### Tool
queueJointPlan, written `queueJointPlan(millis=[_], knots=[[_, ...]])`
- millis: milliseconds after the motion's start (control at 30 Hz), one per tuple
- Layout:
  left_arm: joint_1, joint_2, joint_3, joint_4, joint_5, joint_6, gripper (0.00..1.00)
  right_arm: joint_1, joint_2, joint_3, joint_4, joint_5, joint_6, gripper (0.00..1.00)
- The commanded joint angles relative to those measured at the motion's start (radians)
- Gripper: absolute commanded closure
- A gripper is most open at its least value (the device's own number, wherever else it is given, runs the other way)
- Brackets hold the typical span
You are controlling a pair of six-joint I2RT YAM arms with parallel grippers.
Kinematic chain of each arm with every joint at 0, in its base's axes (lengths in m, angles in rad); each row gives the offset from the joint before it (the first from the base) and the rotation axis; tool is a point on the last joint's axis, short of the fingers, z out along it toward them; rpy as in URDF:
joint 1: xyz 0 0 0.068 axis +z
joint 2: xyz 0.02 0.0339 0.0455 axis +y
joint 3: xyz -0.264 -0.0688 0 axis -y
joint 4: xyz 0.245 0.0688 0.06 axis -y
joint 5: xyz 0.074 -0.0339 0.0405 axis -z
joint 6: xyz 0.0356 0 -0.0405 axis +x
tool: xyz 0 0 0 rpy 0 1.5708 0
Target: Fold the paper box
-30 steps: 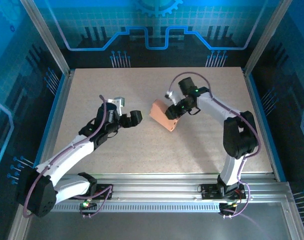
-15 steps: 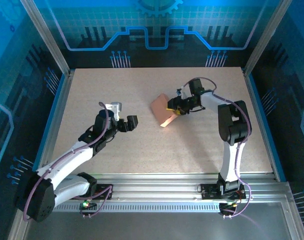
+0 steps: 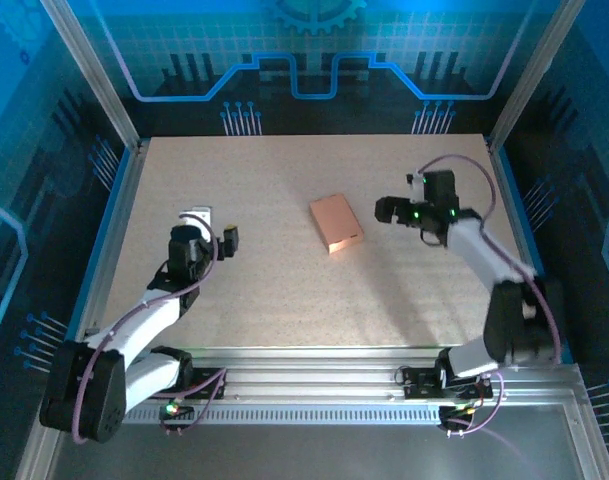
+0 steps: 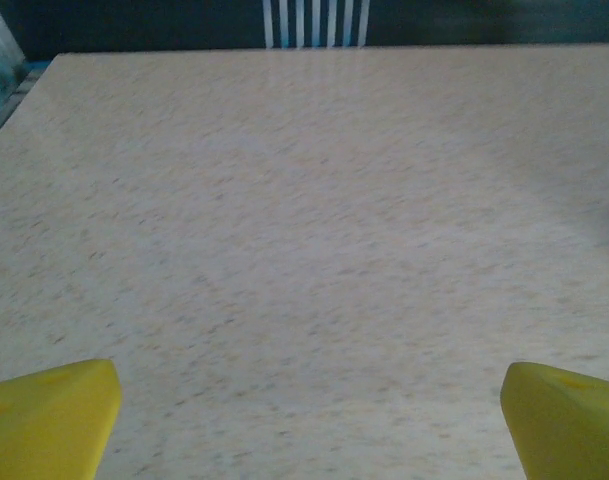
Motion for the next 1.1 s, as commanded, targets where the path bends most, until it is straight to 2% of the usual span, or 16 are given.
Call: queueJointPlan(millis=[0, 33, 133, 167, 200, 300, 367, 433, 467, 567, 1067], knots=[[0.068, 0.067, -0.055, 0.162, 0.13, 0.049, 0.01, 0.0, -0.091, -0.212, 0.276, 0.309, -0.135, 0.0], [0.082, 0.096, -0.07, 0.226, 0.146, 0.023, 0.01, -0.008, -0.111, -0.28, 0.376, 0.336, -0.145, 0.0], [0.116, 0.19, -0.125, 0.486, 0.237, 0.024, 0.01, -0.042, -0.124, -0.462, 0.709, 0.288, -0.212, 0.0], [0.116, 0.223, -0.14, 0.564, 0.261, 0.061, 0.01, -0.053, -0.115, -0.491, 0.769, 0.279, -0.216, 0.0], [0.123, 0.265, -0.147, 0.641, 0.258, 0.043, 0.01, -0.066, -0.096, -0.505, 0.804, 0.251, -0.21, 0.0], [0.139, 0.384, -0.119, 0.69, 0.295, 0.04, 0.01, -0.083, -0.014, -0.506, 0.865, 0.199, -0.213, 0.0], [0.142, 0.474, -0.103, 0.761, 0.271, 0.037, 0.01, -0.087, 0.034, -0.522, 0.938, 0.173, -0.22, 0.0], [0.142, 0.444, -0.05, 0.601, 0.223, 0.014, 0.01, -0.092, 0.098, -0.528, 1.015, 0.137, -0.231, 0.0], [0.144, 0.455, -0.018, 0.566, 0.209, 0.009, 0.01, -0.082, 0.095, -0.518, 0.995, 0.138, -0.241, 0.0], [0.14, 0.45, -0.031, 0.585, 0.15, -0.004, 0.01, -0.074, 0.097, -0.508, 0.972, 0.145, -0.249, 0.0], [0.139, 0.452, -0.024, 0.578, 0.183, 0.006, 0.01, -0.062, 0.099, -0.507, 0.97, 0.17, -0.256, 0.0]])
